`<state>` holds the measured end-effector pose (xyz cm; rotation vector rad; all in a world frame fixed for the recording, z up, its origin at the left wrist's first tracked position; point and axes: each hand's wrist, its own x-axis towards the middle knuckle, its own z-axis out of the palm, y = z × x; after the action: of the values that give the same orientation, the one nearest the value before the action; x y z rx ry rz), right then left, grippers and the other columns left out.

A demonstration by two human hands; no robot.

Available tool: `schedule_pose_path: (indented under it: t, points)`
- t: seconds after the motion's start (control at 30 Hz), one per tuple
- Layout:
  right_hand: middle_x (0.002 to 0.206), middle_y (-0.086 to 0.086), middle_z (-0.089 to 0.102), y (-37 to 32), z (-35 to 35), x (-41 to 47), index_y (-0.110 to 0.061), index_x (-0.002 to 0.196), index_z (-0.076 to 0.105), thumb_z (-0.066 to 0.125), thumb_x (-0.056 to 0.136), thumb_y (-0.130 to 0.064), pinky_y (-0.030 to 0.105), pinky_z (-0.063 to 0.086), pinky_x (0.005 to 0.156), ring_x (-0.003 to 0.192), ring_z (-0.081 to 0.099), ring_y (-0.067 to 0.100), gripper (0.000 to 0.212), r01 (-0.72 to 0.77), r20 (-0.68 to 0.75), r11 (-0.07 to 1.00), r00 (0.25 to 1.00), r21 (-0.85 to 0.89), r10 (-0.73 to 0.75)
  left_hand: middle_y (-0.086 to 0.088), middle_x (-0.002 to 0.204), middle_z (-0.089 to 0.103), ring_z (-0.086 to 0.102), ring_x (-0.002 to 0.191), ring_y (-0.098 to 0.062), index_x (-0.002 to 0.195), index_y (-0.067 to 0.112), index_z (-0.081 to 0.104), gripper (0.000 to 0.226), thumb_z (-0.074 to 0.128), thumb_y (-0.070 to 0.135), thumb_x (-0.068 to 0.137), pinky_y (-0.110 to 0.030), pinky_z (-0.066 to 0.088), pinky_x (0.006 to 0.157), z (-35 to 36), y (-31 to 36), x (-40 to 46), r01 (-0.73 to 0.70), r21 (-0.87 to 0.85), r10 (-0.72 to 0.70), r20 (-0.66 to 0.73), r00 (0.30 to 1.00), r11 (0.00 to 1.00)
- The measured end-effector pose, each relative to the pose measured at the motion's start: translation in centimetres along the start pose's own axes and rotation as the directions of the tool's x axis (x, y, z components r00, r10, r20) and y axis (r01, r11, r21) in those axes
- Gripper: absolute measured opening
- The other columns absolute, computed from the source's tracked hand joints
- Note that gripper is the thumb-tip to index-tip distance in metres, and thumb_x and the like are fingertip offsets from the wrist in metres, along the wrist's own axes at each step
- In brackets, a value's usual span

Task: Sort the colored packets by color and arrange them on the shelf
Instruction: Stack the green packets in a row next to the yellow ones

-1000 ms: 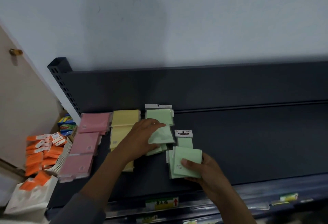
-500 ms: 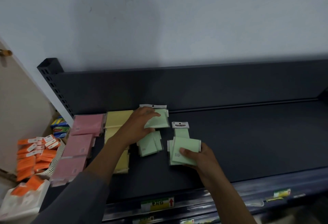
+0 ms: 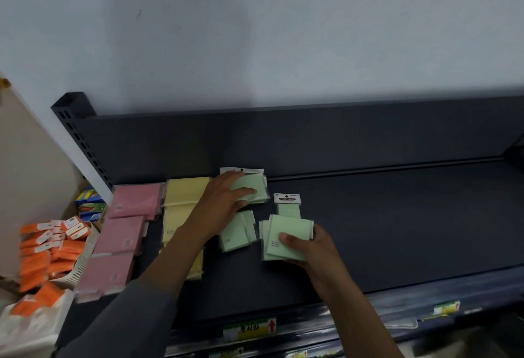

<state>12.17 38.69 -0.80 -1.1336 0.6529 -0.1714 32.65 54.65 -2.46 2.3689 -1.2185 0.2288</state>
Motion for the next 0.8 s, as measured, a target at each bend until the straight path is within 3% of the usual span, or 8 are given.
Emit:
schedule_pose_path:
  t: [0.1, 0.17, 0.27, 0.4, 0.6, 0.8]
  points:
    - [0.109, 0.010, 0.076, 0.1, 0.6, 0.3, -0.009, 0.123, 0.059, 0.083, 0.077, -0.002, 0.040, 0.062, 0.077, 0.097, 0.075, 0.027, 0.052, 0.006, 0.012, 1.000, 1.000, -0.004, -0.006, -0.002, 0.135, 0.057, 0.050, 0.125, -0.027, 0.121, 0.029, 0.071, 0.031, 0.074, 0.025, 0.090, -0.048, 0.041, 0.104, -0.7, 0.8, -1.2, -0.065, 0.050, 0.067, -0.037, 0.997, 0.997]
    - [0.109, 0.011, 0.075, 0.0, 1.1, 0.6, -0.009, 0.121, 0.060, 0.081, 0.078, 0.000, 0.040, 0.062, 0.077, 0.097, 0.075, 0.027, 0.049, 0.019, 0.020, 1.000, 1.000, -0.006, -0.019, 0.002, 0.118, 0.060, 0.053, 0.108, -0.022, 0.119, 0.028, 0.071, 0.026, 0.068, 0.031, 0.094, -0.039, 0.044, 0.091, -1.3, 1.3, -2.3, -0.108, 0.083, 0.112, -0.042, 0.993, 0.991]
    - [0.110, 0.013, 0.075, 0.3, 1.6, 1.1, -0.007, 0.121, 0.059, 0.082, 0.077, 0.000, 0.043, 0.062, 0.080, 0.097, 0.074, 0.028, 0.050, 0.030, 0.005, 0.999, 1.000, -0.012, -0.030, 0.006, 0.108, 0.058, 0.050, 0.098, -0.017, 0.122, 0.028, 0.068, 0.035, 0.051, 0.045, 0.097, -0.031, 0.042, 0.083, -2.1, 1.8, -4.0, -0.134, 0.077, 0.132, 0.035, 0.991, 0.988]
    - [0.112, 0.013, 0.074, 0.9, 2.1, 1.9, -0.007, 0.123, 0.058, 0.085, 0.074, -0.002, 0.047, 0.061, 0.085, 0.098, 0.074, 0.028, 0.057, 0.035, -0.006, 0.998, 0.999, -0.053, -0.035, 0.011, 0.122, 0.054, 0.048, 0.110, -0.012, 0.134, 0.033, 0.058, 0.055, 0.044, 0.065, 0.092, -0.035, 0.045, 0.094, -2.9, 1.7, -5.5, -0.058, 0.016, 0.055, 0.172, 0.984, 0.998]
    - [0.111, 0.010, 0.075, 0.5, 2.5, 2.9, -0.009, 0.123, 0.059, 0.088, 0.073, -0.006, 0.048, 0.061, 0.087, 0.098, 0.074, 0.026, 0.058, 0.038, -0.002, 0.996, 0.999, -0.081, -0.038, 0.014, 0.147, 0.036, 0.031, 0.132, -0.008, 0.153, 0.037, 0.032, 0.094, 0.068, 0.073, 0.074, -0.028, 0.032, 0.112, -3.3, 1.6, -6.9, 0.047, -0.056, -0.029, 0.285, 0.958, 0.997]
    - [0.109, 0.011, 0.075, 0.2, 3.7, 3.0, -0.009, 0.120, 0.061, 0.084, 0.076, -0.004, 0.046, 0.062, 0.084, 0.098, 0.074, 0.027, 0.050, 0.058, 0.014, 0.996, 0.998, -0.065, -0.057, 0.010, 0.138, 0.048, 0.040, 0.123, -0.013, 0.149, 0.032, 0.041, 0.083, 0.074, 0.056, 0.078, -0.030, 0.039, 0.106, -2.8, 1.8, -7.0, 0.044, -0.042, -0.035, 0.199, 0.979, 0.998]
